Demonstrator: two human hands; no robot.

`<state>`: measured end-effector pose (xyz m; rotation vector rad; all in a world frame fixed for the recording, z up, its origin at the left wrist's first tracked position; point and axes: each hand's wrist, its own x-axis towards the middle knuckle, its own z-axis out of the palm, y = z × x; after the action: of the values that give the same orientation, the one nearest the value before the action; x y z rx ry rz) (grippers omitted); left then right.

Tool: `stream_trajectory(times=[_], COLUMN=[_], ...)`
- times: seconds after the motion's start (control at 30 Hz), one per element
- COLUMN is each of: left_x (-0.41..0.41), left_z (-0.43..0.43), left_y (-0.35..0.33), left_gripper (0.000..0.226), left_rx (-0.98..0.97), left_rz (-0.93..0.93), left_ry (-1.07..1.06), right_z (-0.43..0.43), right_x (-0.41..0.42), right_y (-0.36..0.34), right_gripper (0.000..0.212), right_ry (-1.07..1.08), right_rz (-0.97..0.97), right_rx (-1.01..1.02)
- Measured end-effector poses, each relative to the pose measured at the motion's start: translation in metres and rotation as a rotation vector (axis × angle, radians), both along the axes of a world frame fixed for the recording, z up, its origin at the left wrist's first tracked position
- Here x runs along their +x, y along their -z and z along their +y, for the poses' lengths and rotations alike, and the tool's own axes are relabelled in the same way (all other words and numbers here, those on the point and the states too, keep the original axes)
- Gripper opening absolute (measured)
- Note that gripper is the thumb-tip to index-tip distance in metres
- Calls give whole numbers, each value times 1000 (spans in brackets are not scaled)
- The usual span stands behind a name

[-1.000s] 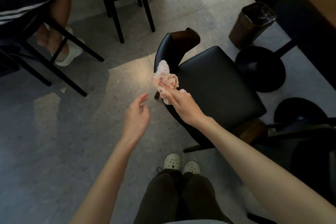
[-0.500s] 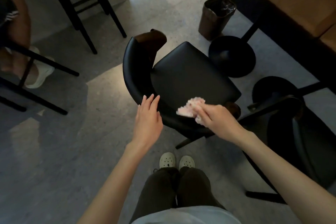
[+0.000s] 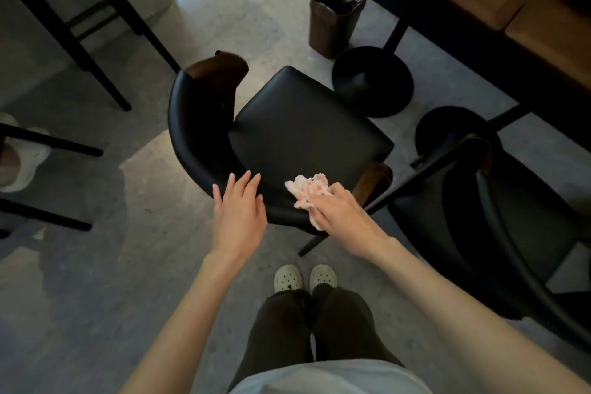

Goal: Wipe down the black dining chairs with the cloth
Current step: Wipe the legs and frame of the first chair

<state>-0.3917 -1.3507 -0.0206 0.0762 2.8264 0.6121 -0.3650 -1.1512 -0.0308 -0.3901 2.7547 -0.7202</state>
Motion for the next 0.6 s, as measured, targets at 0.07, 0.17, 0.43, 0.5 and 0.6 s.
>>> stream_trajectory(times=[0.07, 0.17, 0.43, 0.5, 0.6], left_x=[-1, 0, -9, -10, -11], left_z=[15, 37, 91, 105, 119], left_y=[-1, 0, 8, 16, 27], left_gripper=[45, 43, 37, 32, 26], left_rx=[-25, -5, 97, 48, -43], left_rz=[-20, -55, -130, -119, -84], left_ry=[39, 133, 278, 257, 217], right_z=[21, 48, 80, 64, 54], right_x=[6, 5, -9, -5, 4], right_y=[4, 13, -17, 1, 36], right_gripper=[16, 18, 21, 31, 37], right_ry=[20, 46, 428, 346, 358], right_rz=[26, 29, 43, -25, 40], right_rx=[35, 148, -6, 16, -48])
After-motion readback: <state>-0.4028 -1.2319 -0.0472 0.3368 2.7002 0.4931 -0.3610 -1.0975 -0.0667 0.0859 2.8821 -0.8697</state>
